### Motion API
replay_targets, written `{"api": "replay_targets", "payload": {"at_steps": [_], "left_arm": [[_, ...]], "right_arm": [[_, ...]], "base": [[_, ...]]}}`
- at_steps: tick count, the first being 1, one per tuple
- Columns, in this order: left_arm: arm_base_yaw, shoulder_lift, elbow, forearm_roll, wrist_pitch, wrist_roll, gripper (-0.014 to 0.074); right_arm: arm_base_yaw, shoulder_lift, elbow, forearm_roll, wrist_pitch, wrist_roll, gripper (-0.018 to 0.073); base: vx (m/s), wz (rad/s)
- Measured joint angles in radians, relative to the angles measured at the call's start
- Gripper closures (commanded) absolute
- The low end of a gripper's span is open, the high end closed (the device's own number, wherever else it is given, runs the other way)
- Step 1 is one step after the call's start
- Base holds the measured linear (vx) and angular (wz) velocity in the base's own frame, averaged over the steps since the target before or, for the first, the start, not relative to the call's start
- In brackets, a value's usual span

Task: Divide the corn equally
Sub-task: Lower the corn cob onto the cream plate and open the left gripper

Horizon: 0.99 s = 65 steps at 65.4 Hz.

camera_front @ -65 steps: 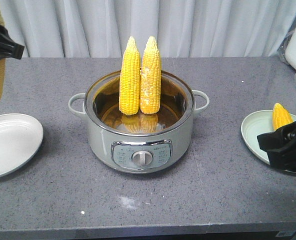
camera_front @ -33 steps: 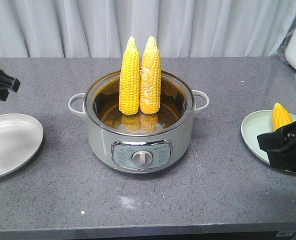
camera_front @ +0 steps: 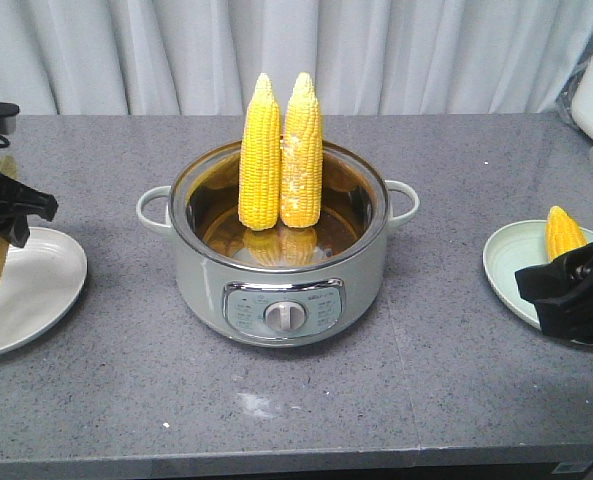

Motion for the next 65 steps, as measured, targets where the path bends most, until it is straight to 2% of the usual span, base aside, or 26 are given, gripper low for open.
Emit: {"api": "replay_targets", "payload": {"at_steps": [14,31,41,65], "left_arm": [[0.000,0.056,0.000,0.000,-0.002,-0.024,0.0327],[0.000,0.076,0.000,0.000,-0.018,-0.025,0.0192],[0.000,0.077,0.000,0.000,-0.018,-0.025,0.0141],[0.000,0.077,0.000,0.004,-0.004,-0.025,0.0125]], "right_arm": [[0.000,0.000,0.000,0.000,0.000,0.000,0.0087],[0.000,0.000,0.000,0.000,0.000,0.000,0.0087],[0.000,0.000,0.000,0.000,0.000,0.000,0.0087],[0.000,0.000,0.000,0.000,0.000,0.000,0.0087]], "base": [[0.00,0.00],[0.00,0.00],[0.00,0.00],[0.00,0.00]]}}
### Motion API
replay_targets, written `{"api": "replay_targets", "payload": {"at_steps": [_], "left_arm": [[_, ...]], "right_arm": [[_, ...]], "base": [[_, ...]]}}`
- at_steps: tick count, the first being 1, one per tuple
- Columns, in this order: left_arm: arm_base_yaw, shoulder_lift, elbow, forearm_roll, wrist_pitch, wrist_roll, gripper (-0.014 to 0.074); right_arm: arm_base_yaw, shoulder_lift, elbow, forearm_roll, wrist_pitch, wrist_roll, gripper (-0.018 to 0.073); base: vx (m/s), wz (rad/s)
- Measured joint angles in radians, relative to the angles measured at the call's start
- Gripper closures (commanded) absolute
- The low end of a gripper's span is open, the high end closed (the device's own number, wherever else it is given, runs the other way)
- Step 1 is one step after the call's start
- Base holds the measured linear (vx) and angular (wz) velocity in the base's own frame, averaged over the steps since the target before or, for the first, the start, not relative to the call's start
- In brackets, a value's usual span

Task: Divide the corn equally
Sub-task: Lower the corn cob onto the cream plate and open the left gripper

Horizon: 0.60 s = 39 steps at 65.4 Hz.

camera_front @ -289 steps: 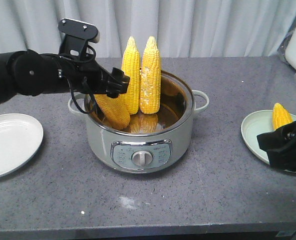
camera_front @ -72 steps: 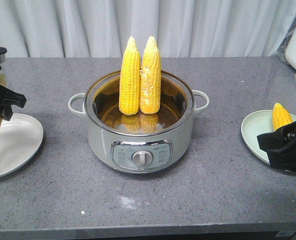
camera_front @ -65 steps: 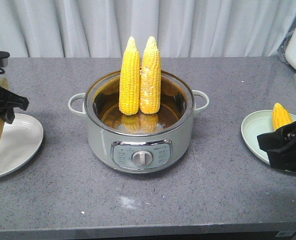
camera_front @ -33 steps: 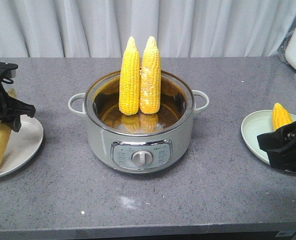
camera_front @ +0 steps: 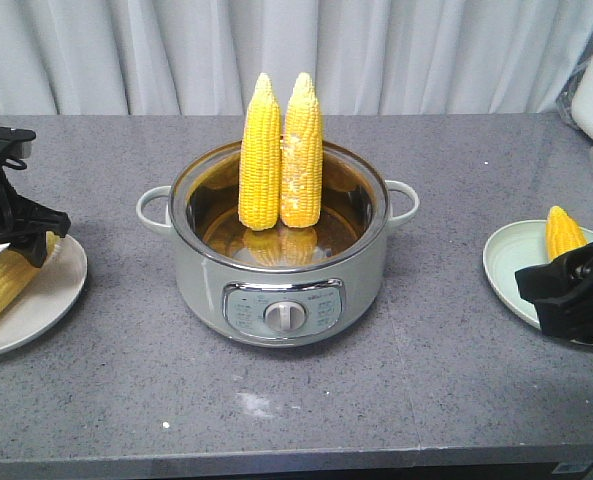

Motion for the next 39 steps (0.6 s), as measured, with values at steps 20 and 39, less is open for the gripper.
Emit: {"api": "replay_targets", "payload": {"at_steps": [20,39], "left_arm": [[-0.005,-0.067,0.000,0.004,-0.057,0.000,0.0125],[-0.112,-0.291,0.124,0.000,-0.193,0.015,0.0126]], "right_arm": [[0.000,0.000,0.000,0.000,0.000,0.000,0.0087],[0.000,0.000,0.000,0.000,0.000,0.000,0.0087]], "base": [[0.00,0.00],[0.00,0.00]]}}
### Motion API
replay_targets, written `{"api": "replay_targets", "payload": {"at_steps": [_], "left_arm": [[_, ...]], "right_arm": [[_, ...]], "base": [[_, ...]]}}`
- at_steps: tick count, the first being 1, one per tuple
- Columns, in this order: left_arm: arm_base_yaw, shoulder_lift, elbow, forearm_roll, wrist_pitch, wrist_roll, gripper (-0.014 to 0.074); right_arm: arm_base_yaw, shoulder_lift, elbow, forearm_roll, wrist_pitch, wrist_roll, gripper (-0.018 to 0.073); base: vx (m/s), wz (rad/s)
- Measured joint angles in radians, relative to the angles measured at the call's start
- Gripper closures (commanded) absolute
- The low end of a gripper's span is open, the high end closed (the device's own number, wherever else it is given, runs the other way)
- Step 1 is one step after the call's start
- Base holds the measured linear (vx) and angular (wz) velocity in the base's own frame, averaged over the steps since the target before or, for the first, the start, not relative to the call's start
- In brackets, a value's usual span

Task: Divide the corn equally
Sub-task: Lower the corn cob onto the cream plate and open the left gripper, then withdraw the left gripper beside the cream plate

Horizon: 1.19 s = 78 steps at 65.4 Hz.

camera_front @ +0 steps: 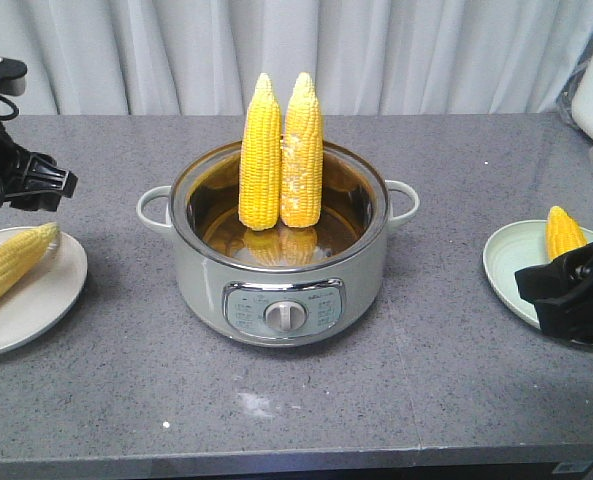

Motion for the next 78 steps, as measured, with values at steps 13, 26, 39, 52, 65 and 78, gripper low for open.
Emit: {"api": "replay_targets", "payload": {"at_steps": [13,26,39,52,65,78], "left_arm": [[-0.073,-0.142,0.089,-0.014,-0.070,0.027,0.0126],[-0.133,-0.279,0.204,-0.042,-0.114,0.051,0.0126],[-0.184,-0.428,0.378,-0.169,-0.164,0.128,0.0126],[-0.187,-0.569,0.507,-0.232,-0.208,0.162,0.0126],[-0.187,-0.677,0.573,-0.238,-0.234,0.167,0.0126],[-0.187,-0.709,0.585,-0.238,-0.269,0.168,0.0126]], "right_arm": [[0.000,0.000,0.000,0.000,0.000,0.000,0.0087],[0.000,0.000,0.000,0.000,0.002,0.000,0.0087],[0.000,0.000,0.000,0.001,0.003,0.000,0.0087],[0.000,0.000,0.000,0.001,0.003,0.000,0.0087],[0.000,0.000,0.000,0.004,0.000,0.000,0.0087],[0.000,0.000,0.000,0.021,-0.005,0.010,0.0074]], "base": [[0.00,0.00],[0.00,0.00],[0.00,0.00],[0.00,0.00],[0.00,0.00],[0.00,0.00]]}}
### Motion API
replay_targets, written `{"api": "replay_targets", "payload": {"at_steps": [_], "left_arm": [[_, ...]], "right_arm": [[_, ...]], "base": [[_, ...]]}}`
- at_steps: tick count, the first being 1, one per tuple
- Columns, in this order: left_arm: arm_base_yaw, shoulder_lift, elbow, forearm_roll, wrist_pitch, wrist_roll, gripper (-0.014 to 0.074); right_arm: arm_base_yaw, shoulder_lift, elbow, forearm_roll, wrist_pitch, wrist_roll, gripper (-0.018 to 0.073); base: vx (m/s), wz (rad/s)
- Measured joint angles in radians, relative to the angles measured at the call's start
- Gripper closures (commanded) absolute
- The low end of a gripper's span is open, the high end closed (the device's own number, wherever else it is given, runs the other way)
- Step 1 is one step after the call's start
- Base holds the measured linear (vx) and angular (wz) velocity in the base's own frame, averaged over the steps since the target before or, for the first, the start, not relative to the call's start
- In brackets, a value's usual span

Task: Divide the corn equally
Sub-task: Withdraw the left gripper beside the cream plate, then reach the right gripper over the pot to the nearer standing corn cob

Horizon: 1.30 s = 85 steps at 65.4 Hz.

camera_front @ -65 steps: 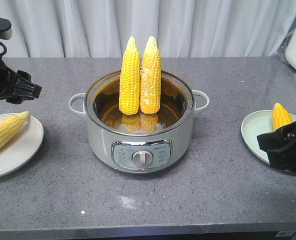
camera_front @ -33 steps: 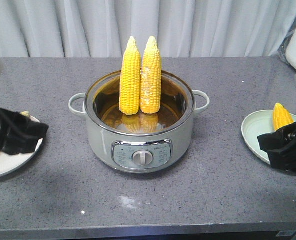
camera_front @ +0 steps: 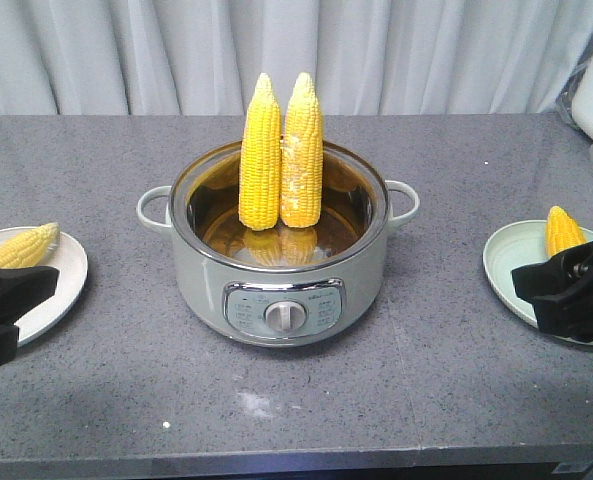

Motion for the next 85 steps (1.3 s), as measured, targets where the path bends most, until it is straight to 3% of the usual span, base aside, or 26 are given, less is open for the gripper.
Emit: {"api": "replay_targets", "payload": {"at_steps": [20,34,52,58,71,85], "left_arm": [[0.000,0.000,0.000,0.000,-0.001,0.000,0.0126],[0.000,0.000,0.000,0.000,-0.001,0.000,0.0126],[0.000,0.000,0.000,0.000,-0.002,0.000,0.0126],[0.000,0.000,0.000,0.000,-0.003,0.000,0.0126],[0.000,0.000,0.000,0.000,-0.004,0.000,0.0126],[0.000,0.000,0.000,0.000,-0.006,0.000,0.0126]], "right_arm": [[0.000,0.000,0.000,0.017,-0.030,0.018,-0.0057],[0.000,0.024,-0.008,0.017,-0.128,0.025,-0.0056],[-0.003,0.176,-0.158,0.040,-0.120,-0.012,-0.0049],[-0.027,0.233,-0.214,0.108,-0.109,-0.067,-0.0045],[-0.131,0.355,-0.316,0.379,-0.092,-0.304,-0.0039],[-0.151,0.493,-0.395,0.582,-0.092,-0.484,-0.0035]], "base": [[0.00,0.00],[0.00,0.00],[0.00,0.00],[0.00,0.00],[0.00,0.00],[0.00,0.00]]}}
